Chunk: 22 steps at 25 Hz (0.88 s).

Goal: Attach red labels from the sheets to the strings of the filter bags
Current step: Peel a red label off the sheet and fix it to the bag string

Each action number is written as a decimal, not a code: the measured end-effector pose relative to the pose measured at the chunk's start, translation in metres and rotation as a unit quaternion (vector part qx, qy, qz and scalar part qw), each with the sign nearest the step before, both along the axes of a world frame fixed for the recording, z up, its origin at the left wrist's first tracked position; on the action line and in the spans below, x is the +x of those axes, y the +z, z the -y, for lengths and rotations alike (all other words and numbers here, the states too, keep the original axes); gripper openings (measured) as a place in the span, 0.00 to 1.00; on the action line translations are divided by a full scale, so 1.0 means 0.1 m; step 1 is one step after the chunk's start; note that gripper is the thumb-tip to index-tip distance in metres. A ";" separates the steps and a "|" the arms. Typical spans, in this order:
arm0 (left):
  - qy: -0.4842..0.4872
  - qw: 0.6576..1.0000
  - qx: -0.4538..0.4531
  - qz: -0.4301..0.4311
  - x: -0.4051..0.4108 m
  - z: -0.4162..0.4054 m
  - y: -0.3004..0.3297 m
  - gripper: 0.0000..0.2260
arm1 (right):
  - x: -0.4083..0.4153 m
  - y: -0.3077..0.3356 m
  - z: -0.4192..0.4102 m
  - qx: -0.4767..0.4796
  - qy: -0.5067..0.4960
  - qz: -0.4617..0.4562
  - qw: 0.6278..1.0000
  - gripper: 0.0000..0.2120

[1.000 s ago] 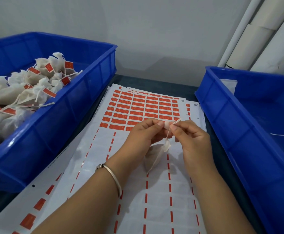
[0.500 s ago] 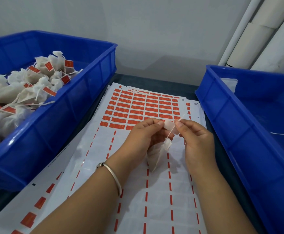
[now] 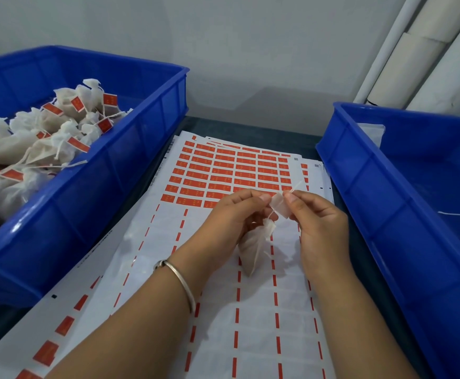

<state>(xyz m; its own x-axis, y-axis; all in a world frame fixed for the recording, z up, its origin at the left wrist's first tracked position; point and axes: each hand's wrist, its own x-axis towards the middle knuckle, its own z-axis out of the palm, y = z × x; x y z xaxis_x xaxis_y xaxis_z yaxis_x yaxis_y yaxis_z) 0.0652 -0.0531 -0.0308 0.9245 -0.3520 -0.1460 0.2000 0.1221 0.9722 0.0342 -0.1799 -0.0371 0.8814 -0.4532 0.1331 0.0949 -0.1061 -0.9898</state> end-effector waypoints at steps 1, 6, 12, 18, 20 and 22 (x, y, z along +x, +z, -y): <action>-0.006 1.000 -0.002 0.003 0.00 0.00 0.00 0.09 | 0.00 0.00 -0.01 0.001 0.002 0.002 1.000 0.08; -0.026 0.999 0.015 0.023 -0.01 -0.01 0.01 0.05 | 0.01 -0.01 0.00 0.025 0.012 0.010 1.000 0.09; -0.032 0.999 0.028 0.033 -0.01 0.01 0.01 0.02 | 0.00 0.03 0.04 0.167 0.075 -0.018 0.983 0.08; -0.044 0.997 0.049 0.044 -0.01 0.01 -0.02 0.02 | 0.00 0.05 0.05 0.227 0.113 -0.031 0.967 0.08; -0.038 0.996 0.060 0.044 0.00 0.01 -0.03 0.02 | -0.01 0.05 0.04 0.230 0.119 -0.029 0.965 0.08; -0.034 0.996 0.072 0.046 0.00 0.02 -0.03 0.02 | -0.01 0.04 0.05 0.233 0.122 -0.029 0.964 0.08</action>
